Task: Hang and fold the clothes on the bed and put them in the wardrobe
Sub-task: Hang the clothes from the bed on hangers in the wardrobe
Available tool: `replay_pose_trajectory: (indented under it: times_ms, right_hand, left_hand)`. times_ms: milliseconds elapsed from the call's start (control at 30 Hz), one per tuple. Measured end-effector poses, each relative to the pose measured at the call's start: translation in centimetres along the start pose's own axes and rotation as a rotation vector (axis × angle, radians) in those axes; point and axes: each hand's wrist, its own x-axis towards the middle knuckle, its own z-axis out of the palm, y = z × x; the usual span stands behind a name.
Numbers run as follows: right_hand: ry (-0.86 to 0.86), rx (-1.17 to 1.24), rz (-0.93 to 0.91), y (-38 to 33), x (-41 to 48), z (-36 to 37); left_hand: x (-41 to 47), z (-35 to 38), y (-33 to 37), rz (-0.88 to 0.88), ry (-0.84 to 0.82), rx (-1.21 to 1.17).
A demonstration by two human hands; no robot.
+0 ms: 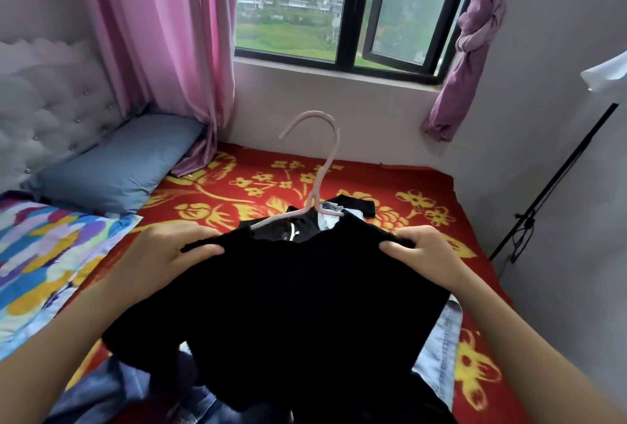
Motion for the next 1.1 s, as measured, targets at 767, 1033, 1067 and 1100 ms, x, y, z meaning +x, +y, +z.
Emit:
replay_pose_trajectory:
  times_ms: [767,1033,1067,1100]
  right_hand:
    - [0.035,0.397,0.039,3.6,-2.4,-0.6]
    - [0.069,0.494,0.004,3.8,-3.1,-1.8]
    - [0.068,0.458,-0.021,4.0,-3.4,-2.3]
    - [0.072,0.425,-0.039,4.4,-3.7,-2.9]
  left_hand:
    - [0.9,0.5,2.1,0.176,0.283,0.428]
    - [2.9,0.6,4.5,0.219,0.283,0.415]
    - [2.8,0.4,4.4,0.196,0.306,0.421]
    - [2.7,0.1,4.3,0.168,0.331,0.415]
